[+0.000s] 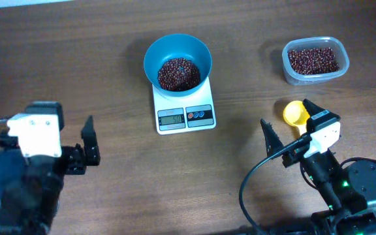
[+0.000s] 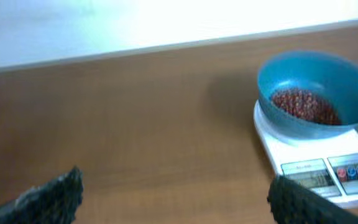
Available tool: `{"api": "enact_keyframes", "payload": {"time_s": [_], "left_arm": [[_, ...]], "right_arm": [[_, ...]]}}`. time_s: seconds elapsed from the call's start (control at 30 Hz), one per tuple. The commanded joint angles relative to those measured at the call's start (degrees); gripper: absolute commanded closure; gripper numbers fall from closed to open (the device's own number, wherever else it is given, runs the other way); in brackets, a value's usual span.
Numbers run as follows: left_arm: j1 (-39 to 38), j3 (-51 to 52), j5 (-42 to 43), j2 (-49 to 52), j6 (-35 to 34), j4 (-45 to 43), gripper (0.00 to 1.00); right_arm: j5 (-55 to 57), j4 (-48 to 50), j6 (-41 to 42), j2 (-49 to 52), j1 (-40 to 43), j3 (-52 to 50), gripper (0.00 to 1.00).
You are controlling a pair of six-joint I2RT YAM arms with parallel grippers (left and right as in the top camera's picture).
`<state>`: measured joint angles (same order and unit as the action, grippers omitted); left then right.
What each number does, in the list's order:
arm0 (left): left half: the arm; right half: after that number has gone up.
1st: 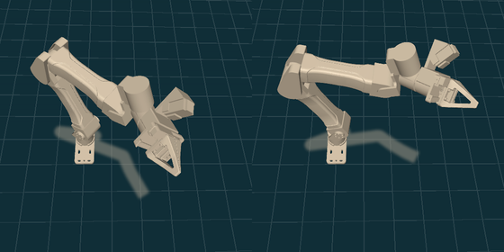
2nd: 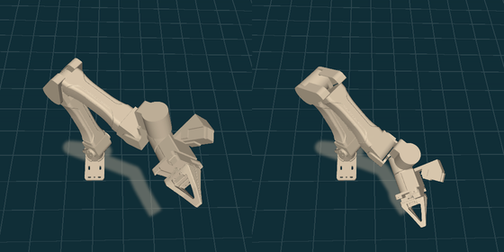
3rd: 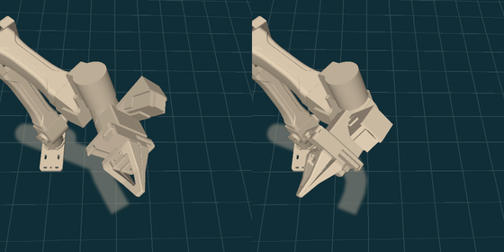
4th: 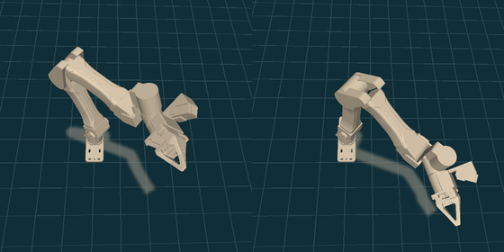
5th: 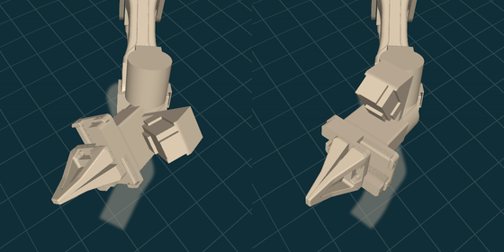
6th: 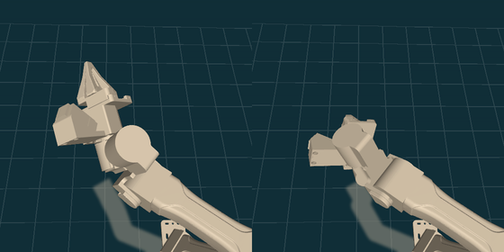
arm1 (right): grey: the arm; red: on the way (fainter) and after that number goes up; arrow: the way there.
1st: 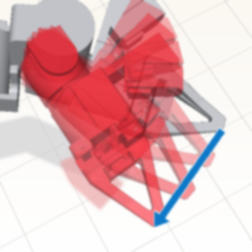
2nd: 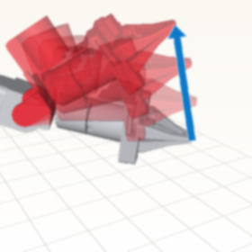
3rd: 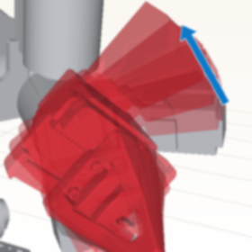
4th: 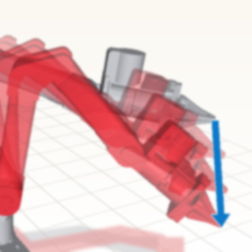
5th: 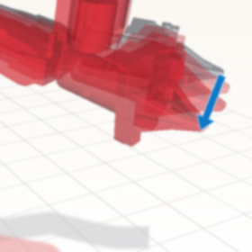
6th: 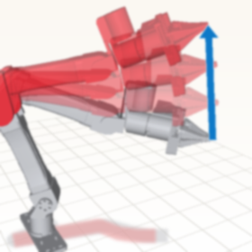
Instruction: Scoop item into bowl and weigh 50g on scale
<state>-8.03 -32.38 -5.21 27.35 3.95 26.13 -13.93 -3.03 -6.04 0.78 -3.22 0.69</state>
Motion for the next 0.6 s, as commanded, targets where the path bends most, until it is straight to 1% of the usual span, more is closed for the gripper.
{"api": "enact_keyframes", "payload": {"time_s": [0.0,0.1,0.2,0.37,0.47,0.57], "left_arm": [[1.29,6.78,-0.17,-6.40,-0.46,-4.28,0.01],[1.46,12.63,0.17,-13.49,-0.48,-7.28,0.01],[3.63,17.33,2.93,-18.93,-0.48,-10.91,0.01],[6.25,23.67,5.07,-27.19,-0.48,-13.16,0.01],[6.32,26.56,5.44,-27.08,-0.48,-18.16,0.01],[6.34,30.27,5.27,-27.08,-0.48,-20.65,0.01]], "right_arm": [[0.50,-0.33,0.07,-0.59,-0.46,-0.37,0.01],[0.50,-0.33,0.07,-0.59,-0.46,-0.37,0.01],[0.50,-0.35,0.07,-0.59,-0.46,-0.37,0.01],[0.50,-0.33,0.07,-0.59,-0.48,-0.37,0.01],[0.50,-0.33,0.07,-0.59,-0.46,-0.37,0.01],[0.50,-0.33,0.07,-0.59,-0.46,-0.37,0.01]]}}
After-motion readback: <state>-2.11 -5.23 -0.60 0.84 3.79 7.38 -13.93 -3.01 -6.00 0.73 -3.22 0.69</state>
